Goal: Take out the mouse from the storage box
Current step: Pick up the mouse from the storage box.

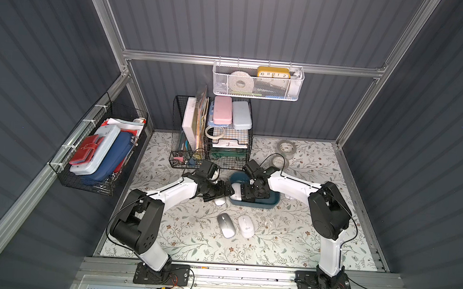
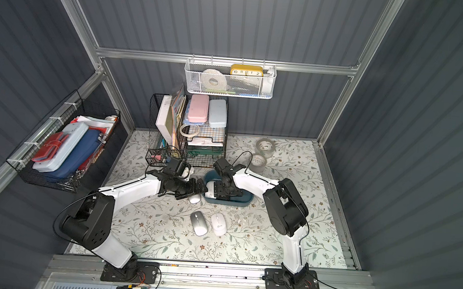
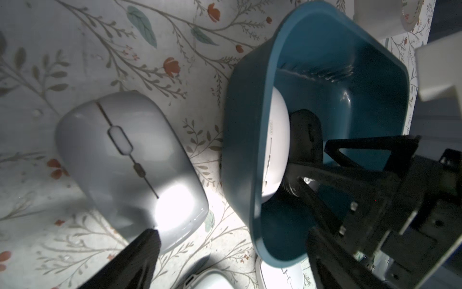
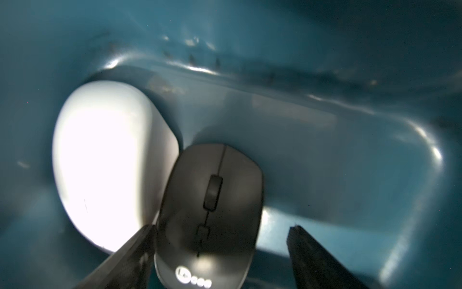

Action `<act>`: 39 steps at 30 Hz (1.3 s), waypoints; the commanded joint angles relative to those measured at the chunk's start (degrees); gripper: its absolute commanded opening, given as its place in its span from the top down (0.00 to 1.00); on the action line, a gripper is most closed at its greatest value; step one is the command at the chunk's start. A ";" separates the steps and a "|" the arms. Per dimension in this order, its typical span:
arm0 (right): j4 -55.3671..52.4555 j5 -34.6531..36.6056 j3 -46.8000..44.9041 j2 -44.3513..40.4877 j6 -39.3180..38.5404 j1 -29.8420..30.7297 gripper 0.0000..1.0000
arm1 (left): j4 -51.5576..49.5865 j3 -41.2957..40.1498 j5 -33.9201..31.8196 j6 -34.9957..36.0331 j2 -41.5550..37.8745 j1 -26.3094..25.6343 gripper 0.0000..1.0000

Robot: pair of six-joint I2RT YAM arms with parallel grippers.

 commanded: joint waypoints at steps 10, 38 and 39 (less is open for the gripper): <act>2.49 -1.68 -5.66 -5.05 2.80 -5.78 0.16 | 0.59 0.63 -0.25 -1.43 0.70 -2.28 0.04; -1.15 -1.29 1.06 2.89 8.02 -3.37 0.26 | 1.69 -3.16 -2.09 -0.98 -2.76 -2.90 0.04; -1.15 -1.28 1.16 3.00 7.94 -3.38 0.28 | 1.87 -3.49 -2.07 -0.88 -3.13 -2.92 0.04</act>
